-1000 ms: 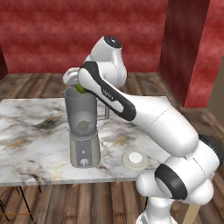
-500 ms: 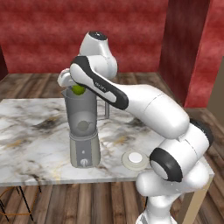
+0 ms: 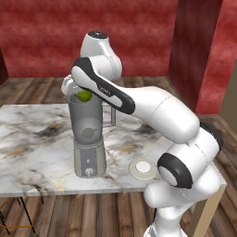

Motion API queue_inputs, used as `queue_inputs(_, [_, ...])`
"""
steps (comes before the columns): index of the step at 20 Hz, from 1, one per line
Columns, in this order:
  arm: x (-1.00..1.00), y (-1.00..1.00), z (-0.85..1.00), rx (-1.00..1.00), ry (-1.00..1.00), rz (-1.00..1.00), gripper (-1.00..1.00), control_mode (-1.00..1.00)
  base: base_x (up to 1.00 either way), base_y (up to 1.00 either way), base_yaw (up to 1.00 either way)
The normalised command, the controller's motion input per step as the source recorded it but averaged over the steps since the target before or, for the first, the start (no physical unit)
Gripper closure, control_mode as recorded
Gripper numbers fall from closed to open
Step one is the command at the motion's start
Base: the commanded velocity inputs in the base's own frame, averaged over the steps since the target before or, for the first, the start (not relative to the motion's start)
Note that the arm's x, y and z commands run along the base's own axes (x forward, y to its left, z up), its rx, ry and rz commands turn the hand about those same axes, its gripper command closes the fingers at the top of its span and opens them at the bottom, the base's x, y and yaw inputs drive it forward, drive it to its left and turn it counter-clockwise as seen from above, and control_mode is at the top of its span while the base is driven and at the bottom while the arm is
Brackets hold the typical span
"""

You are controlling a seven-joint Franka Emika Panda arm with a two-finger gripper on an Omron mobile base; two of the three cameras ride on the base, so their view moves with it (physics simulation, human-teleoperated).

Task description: Grab the lime and lemon from the fridge, place them in the blender, close the lid, and turn on the blender to create a marinade.

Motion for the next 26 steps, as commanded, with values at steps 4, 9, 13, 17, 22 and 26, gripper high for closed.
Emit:
queue_inputs(4, [-0.61,-0.12,-0.49,-0.02,-0.08,0.06,1.00,-1.00,0.00,0.00,0.00])
queue_inputs(9, [-0.38,-0.08,-0.51,-0.03,-0.01,0.05,1.00,-1.00,0.00,0.00,0.00])
queue_inputs(13, [-0.09,0.00,-0.52,-0.08,0.01,0.03,1.00,-1.00,0.00,0.00,0.00])
queue_inputs(17, [0.00,0.00,-0.51,-0.09,0.05,0.02,-1.00,-1.00,0.00,0.00,0.00])
queue_inputs(22, [0.00,0.00,-0.35,-0.05,0.02,0.01,-1.00,-1.00,0.00,0.00,0.00])
queue_inputs(26, [0.00,0.00,-0.13,0.00,0.01,0.01,-1.00,-1.00,0.00,0.00,0.00])
